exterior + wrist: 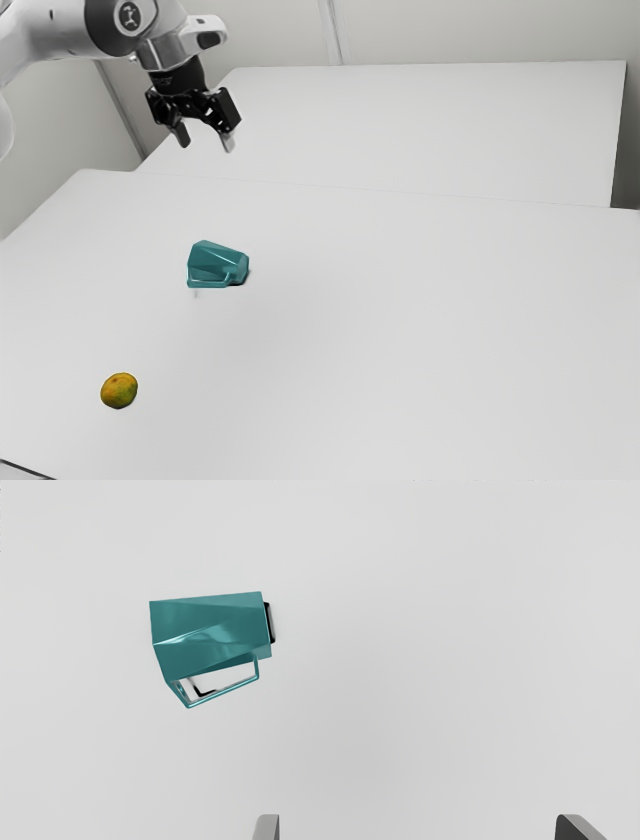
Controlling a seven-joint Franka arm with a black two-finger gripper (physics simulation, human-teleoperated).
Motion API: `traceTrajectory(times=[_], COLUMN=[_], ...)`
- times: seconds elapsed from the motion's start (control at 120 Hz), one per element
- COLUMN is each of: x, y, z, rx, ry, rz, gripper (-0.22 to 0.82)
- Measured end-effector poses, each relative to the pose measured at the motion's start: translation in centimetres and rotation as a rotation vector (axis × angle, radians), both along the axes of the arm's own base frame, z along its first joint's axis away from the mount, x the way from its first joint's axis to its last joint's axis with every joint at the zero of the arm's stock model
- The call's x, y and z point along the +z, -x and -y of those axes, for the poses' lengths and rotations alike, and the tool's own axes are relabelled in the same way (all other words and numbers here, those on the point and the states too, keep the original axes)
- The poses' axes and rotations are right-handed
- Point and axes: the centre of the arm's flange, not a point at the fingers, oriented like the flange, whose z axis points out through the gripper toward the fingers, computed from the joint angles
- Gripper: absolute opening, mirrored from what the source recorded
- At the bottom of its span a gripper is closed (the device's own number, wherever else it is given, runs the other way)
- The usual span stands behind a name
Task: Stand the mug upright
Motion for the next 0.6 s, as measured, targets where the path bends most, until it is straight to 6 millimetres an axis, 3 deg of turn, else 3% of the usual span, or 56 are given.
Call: traceTrajectory(times=[0.367, 0.492, 0.6], x=[-0.2, -2.9, -6.2], y=[0.1, 0.2, 0.5], z=[-0.2, -0.3, -3.1], rx=[-0.001, 0.010, 0.065], ry=[0.004, 0.024, 0.088], rz=[0.001, -0.051, -0.105], gripper=[0.60, 0.60, 0.60])
